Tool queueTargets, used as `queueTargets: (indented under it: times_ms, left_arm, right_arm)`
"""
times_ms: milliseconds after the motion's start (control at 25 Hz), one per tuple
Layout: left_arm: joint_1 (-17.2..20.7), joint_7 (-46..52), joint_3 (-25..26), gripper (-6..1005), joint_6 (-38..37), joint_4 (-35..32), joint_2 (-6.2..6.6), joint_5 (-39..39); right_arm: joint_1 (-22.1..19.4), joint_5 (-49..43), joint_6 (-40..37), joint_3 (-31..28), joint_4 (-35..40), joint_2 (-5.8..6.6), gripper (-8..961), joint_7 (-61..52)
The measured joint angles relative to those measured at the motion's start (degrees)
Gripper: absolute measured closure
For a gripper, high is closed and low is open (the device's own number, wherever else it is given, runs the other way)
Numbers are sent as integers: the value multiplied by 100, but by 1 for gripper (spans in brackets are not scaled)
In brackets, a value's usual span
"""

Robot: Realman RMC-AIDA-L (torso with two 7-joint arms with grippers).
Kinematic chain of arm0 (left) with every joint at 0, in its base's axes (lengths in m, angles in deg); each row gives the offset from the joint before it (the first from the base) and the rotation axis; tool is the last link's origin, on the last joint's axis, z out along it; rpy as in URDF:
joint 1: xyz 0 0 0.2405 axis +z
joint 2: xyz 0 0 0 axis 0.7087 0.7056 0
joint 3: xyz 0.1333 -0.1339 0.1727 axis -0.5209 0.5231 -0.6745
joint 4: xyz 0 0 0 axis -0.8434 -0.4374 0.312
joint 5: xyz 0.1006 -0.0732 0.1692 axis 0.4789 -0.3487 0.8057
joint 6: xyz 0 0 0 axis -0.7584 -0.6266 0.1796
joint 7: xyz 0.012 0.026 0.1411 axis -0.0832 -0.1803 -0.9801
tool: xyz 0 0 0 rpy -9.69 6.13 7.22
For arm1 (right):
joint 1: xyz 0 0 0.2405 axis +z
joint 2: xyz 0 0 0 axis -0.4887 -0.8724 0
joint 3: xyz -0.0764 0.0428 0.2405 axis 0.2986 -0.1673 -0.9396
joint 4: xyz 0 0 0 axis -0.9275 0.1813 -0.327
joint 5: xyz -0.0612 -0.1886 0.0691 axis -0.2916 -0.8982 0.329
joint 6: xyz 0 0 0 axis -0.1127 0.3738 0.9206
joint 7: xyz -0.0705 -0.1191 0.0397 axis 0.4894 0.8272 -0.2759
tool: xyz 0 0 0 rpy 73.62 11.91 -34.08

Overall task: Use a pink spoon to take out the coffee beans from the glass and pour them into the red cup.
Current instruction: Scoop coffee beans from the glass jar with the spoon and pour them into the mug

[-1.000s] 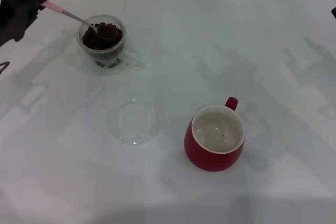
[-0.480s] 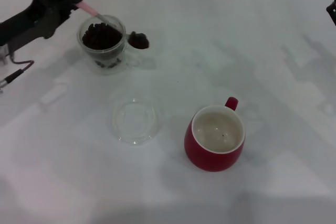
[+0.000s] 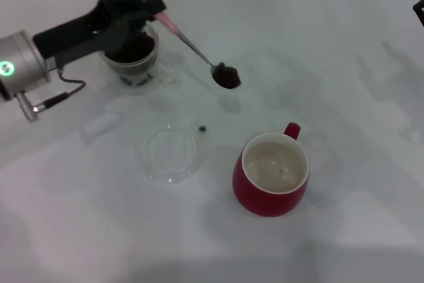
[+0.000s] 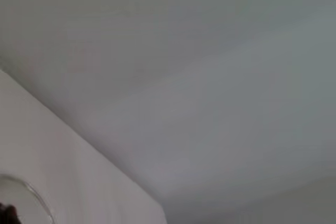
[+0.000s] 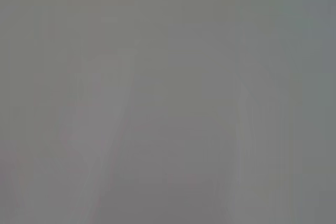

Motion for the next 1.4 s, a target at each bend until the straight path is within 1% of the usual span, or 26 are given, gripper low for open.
queueTargets:
  times_ms: [120, 240, 360, 560, 680, 920, 1000, 1120, 1200, 1240, 1400]
  left_arm:
    - [-81, 0, -225, 871, -35, -9, -45, 20]
    - [-187, -2, -593, 872, -115, -48, -82, 23]
    - [-250, -40, -803, 872, -151, -55, -90, 36]
    - [-412, -181, -1100, 872, -157, -70, -108, 175]
    - [-495, -286, -1185, 872, -158, -108, -123, 311]
    - [-481, -409, -1228, 872, -161, -827, -237, 824]
    - [-476, -481, -1322, 872, -165, -1013, -248, 894]
    - [-482, -668, -1618, 872, -169, -1334, -254, 900]
    - [-465, -781, -1781, 872, -169, -1581, -261, 900]
    - [-447, -869, -1892, 872, -168, -1814, -269, 894]
    - [-442, -930, -1994, 871, -161, -2070, -274, 894]
  right_arm:
    - [5, 7, 0, -6, 0, 0, 346, 6]
    - [5, 11, 0, -8, -7, 0, 346, 9]
    - [0, 10, 3, -10, -36, 0, 346, 10]
    - [-42, -6, 8, 4, -63, 0, 345, 10]
    - [-58, -13, 9, 17, -85, 0, 345, 10]
    - [-68, -18, 10, 9, -131, 0, 345, 10]
    - [-69, -19, 10, 4, -133, 0, 345, 10]
    - [-70, -19, 10, -9, -131, 0, 345, 10]
    - [-68, -17, 10, -10, -130, 1, 345, 10]
    - [-67, -13, 9, -12, -129, 3, 345, 10]
    - [-72, 7, 14, -25, -124, 6, 345, 10]
